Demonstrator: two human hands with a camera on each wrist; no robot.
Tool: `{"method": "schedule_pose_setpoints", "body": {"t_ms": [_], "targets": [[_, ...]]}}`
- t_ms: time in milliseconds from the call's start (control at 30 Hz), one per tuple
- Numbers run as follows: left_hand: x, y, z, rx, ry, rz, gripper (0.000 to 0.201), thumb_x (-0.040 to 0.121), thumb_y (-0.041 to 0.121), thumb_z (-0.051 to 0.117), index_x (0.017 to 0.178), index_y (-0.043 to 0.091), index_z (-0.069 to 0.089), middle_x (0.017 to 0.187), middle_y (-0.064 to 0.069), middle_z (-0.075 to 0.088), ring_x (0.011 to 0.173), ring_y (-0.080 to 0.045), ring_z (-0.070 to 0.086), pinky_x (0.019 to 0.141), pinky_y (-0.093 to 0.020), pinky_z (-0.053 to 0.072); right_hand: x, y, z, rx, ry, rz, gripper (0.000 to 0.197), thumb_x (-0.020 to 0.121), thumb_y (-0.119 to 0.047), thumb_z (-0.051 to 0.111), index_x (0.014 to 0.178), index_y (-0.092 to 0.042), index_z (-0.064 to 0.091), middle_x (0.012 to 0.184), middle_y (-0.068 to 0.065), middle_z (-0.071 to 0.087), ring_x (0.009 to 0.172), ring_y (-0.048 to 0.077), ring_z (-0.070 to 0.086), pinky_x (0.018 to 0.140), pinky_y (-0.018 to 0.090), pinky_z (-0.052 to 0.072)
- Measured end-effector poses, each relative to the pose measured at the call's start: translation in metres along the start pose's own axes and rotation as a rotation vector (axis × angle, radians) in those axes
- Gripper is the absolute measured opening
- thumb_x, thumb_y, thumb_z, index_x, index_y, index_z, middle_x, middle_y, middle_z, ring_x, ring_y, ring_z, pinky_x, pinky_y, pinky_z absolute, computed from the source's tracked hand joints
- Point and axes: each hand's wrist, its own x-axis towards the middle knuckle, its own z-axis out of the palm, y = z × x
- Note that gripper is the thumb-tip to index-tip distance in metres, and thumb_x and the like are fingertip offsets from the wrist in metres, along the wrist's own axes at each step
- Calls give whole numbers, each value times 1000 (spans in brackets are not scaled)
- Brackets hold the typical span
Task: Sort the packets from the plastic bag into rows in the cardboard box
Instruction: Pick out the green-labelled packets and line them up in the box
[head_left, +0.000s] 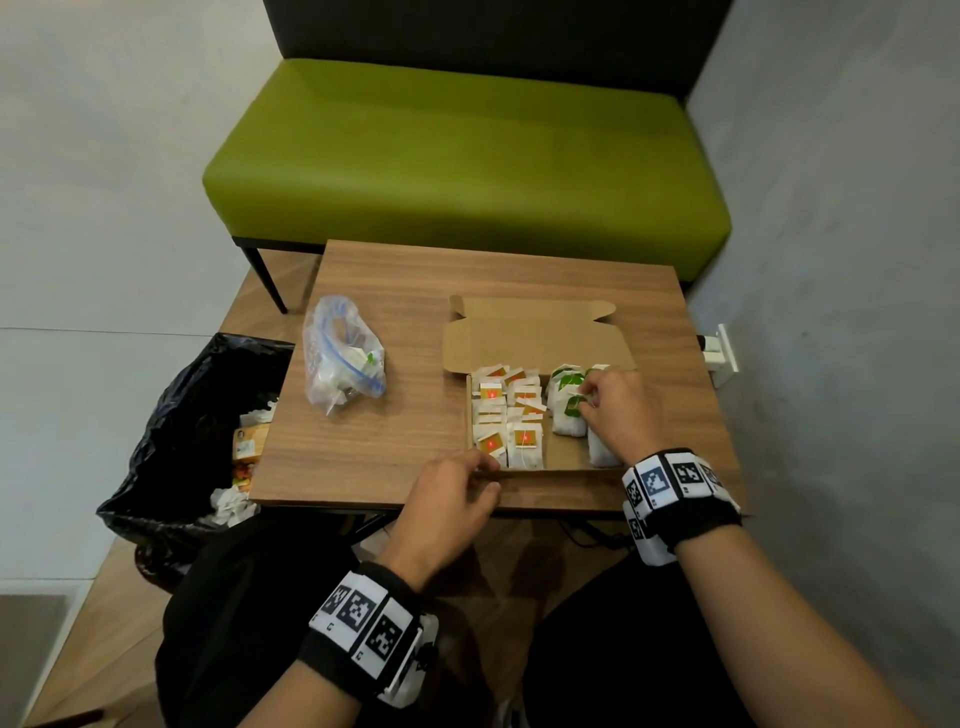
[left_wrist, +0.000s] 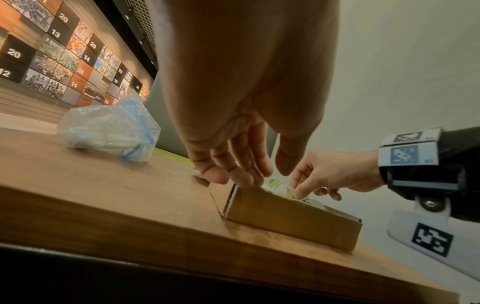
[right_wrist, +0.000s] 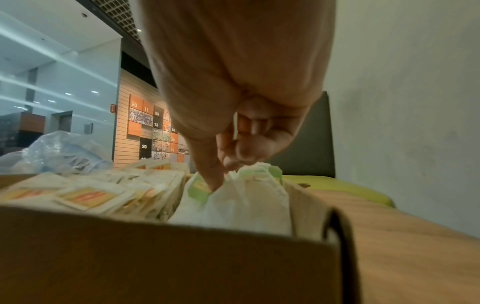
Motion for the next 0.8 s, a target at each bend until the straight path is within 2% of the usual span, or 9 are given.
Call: {"method": "schedule_pose_setpoints", "body": {"t_ms": [100,200,300,433,533,600,667,733,800], "targets": [[-1,1,0,-2,5,-4,27,93,28,64,120,30,63,117,12,64,107,0,55,98,-24,48,-6,-3,-1,48,22,17,6,86,-23,71,92,-22,70,91,-2,66,83,18,62,71,37,55],[-1,1,-1,-4,8,-10,27,93,28,64,120,30,63,116,13,63,107,0,55,96,-22,47,-14,-7,1,38,-133,12,10,84,-35,72,80,-26,71,80,-8,66,79,13,63,72,35,57],[-1,1,0,11,4,-1,27,93,28,64,119,30,63,115,13,64,106,0,56,96,-23,48,-17,-7,6,-50,-252,-16,12,85,-37,70,89,-28,75,91,-7,69,89,15,64,78,38,57],[-4,5,-3,-10,-8,-9,25,93,27,64,119,30,63,110,14,63,100,3,56,91,-19,48,-15,-6,5,2,-241,-4,14,89,-33,66,99,-27,74,99,-6,70,92,15,64,83,41,57],[-3,8,-13,-30,18,-19,21,94,29,62,116,30,63,101,14,62,86,3,57,74,-15,48,-17,-5,-1,60,-259,-13,11,89,-35,67,93,-27,74,90,-8,68,85,12,63,79,39,58],[5,8,-32,29,163,-45,14,95,29,60,109,29,62,101,12,61,81,1,55,69,-16,45,-22,-5,-6,109,-249,-17,10,88,-35,68,86,-27,73,80,-10,66,77,8,61,71,34,57],[19,5,-62,148,435,-70,9,94,28,60,102,23,60,104,6,57,83,-3,50,71,-21,43,-30,-6,-10,125,-224,-29,10,87,-35,69,81,-28,71,75,-13,61,72,5,57,63,29,50],[37,-1,-94,313,669,-123,20,92,33,61,104,17,58,108,-5,54,91,-16,49,74,-30,38,-37,-8,-14,148,-198,-37,9,87,-36,68,80,-31,69,76,-14,60,72,5,57,61,28,48],[59,-9,-120,428,716,-239,38,90,43,60,114,15,50,116,-13,51,102,-32,52,79,-44,41,-43,-14,-16,178,-174,-47,9,89,-36,66,83,-30,71,73,-14,61,70,5,58,61,27,49]]}}
